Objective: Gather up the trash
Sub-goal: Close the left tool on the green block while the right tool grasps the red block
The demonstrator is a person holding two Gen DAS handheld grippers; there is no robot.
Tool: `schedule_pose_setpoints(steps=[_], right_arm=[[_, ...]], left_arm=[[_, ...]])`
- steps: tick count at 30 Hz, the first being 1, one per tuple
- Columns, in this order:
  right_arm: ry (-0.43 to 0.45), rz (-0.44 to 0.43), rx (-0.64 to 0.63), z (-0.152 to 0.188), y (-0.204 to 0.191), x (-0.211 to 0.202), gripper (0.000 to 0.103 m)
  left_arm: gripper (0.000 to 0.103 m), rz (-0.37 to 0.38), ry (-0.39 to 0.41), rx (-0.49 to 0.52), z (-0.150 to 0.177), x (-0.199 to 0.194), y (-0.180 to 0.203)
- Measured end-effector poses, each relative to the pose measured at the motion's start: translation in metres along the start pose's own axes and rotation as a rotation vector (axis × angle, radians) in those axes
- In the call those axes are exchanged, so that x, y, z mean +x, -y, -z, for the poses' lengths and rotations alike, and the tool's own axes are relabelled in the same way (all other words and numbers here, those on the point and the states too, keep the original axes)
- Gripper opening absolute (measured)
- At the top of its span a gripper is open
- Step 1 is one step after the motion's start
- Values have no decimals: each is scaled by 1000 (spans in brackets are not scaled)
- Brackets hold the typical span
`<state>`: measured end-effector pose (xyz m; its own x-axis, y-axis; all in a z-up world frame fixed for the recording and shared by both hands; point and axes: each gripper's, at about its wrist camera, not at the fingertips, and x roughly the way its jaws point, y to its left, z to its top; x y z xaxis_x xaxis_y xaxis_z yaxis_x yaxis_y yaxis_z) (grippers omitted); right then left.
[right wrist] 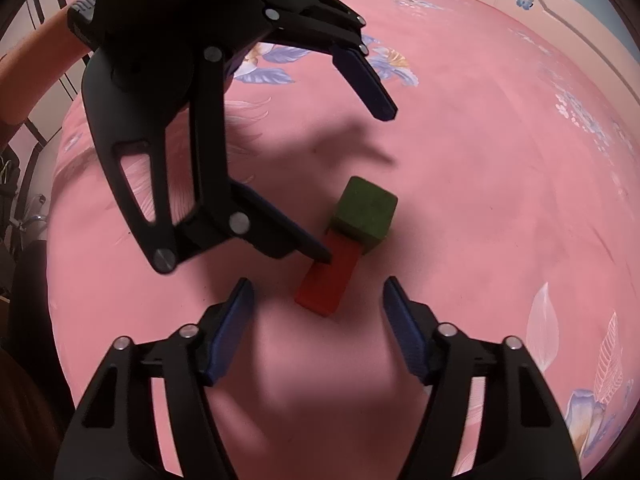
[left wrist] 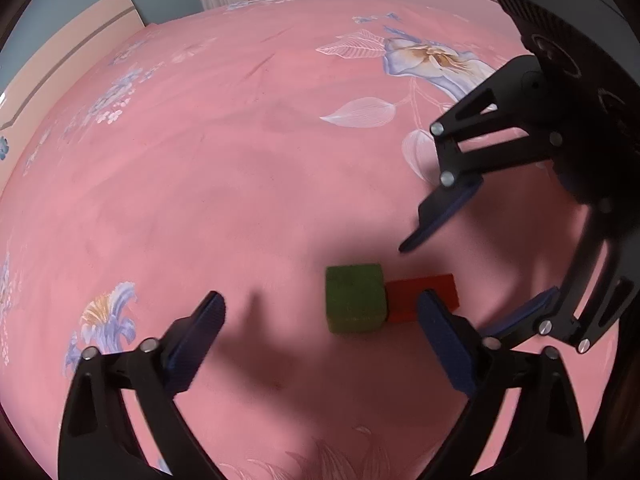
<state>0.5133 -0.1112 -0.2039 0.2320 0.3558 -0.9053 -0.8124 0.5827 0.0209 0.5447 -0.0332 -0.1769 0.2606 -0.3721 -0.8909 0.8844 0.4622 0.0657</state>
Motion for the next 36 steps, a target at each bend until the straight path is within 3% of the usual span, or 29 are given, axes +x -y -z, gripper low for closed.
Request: schedule_pose_setpoints(steps=[6,8,17,20,33,36], right_arm=[[-8,0,-2,-2,6,5,51],[-6,0,-1,-3,8,6,42],[-11,-24,4,-1,11,11,34],[-11,-26,-2,-2,12,11,23],[-27,-21,-4,-1,12,12,21],[-34,-20,-3,-1,9,12,21]], left_arm=[[74,5,2,10,-3,2,3],[71,13,1,12,-4,3,5],[58,51,1,-11,-1,5,6],[58,54,5,-23,1,5,4],[56,68,-4,-38,2,7,4],[50,74,-4,-45,-1,9,4]])
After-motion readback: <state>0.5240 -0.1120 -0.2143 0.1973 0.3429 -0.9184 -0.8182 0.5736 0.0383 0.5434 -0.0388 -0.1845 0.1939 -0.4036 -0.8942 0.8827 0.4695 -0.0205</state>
